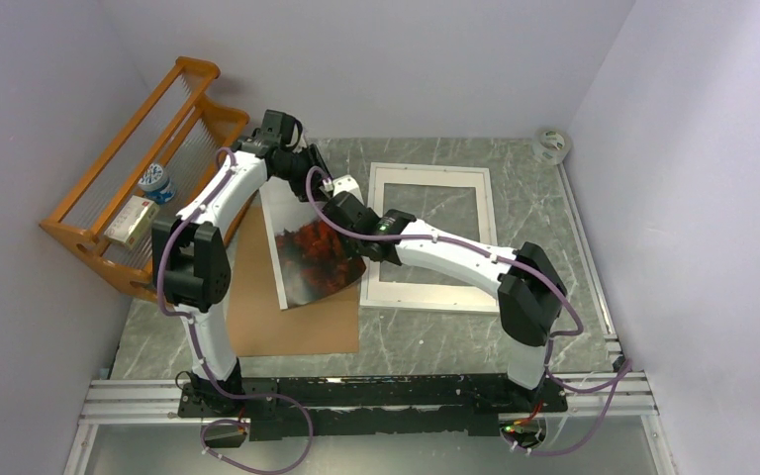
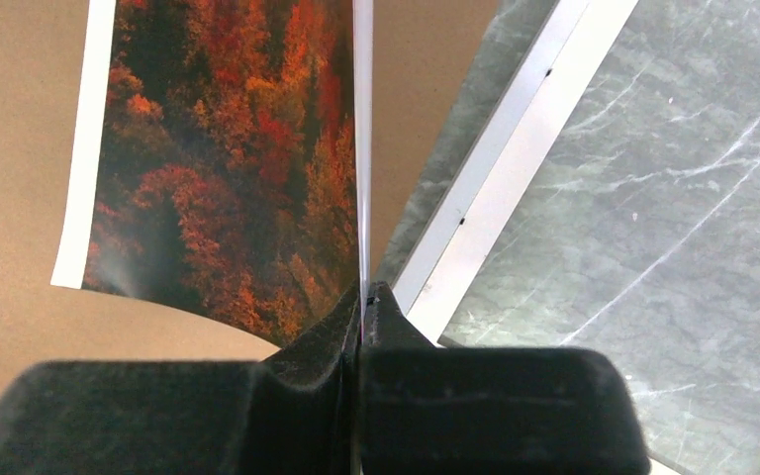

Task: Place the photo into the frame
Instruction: Pick up the photo at the center of the board.

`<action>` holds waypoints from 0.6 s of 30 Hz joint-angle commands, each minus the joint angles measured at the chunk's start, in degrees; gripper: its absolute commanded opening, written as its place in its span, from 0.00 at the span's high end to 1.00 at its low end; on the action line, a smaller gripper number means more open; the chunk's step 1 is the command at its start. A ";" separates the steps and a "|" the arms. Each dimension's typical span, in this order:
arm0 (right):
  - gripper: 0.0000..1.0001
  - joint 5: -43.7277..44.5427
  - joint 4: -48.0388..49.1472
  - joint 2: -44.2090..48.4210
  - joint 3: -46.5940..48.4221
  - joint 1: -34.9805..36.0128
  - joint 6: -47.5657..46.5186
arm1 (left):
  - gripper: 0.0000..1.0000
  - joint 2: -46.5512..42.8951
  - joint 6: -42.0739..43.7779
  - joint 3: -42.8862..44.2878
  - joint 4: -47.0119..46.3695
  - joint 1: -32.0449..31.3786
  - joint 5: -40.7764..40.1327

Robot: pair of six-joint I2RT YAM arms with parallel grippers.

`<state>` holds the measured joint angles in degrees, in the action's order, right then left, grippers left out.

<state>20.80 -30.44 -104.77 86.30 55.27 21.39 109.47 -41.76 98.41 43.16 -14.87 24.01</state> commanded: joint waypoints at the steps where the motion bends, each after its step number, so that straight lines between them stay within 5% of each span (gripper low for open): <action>1: 1.00 2.78 -0.90 0.41 3.52 0.26 -0.87 | 0.59 -0.75 -0.78 2.33 1.66 -0.66 -1.68; 7: 0.95 2.04 -1.60 0.52 3.75 0.30 -0.90 | 0.83 -1.55 1.59 4.11 4.17 -0.67 -2.80; 13: 0.30 -2.73 1.45 4.45 2.01 0.37 -4.03 | 0.97 -1.85 6.00 7.44 8.61 -0.58 -2.58; 18: 0.10 -13.56 10.00 12.97 -4.63 0.16 -8.83 | 0.97 -3.92 8.49 8.78 10.15 -0.09 -2.18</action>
<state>15.66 -29.06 -101.43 85.19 55.33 17.12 109.40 -36.93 104.44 51.07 -15.29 21.63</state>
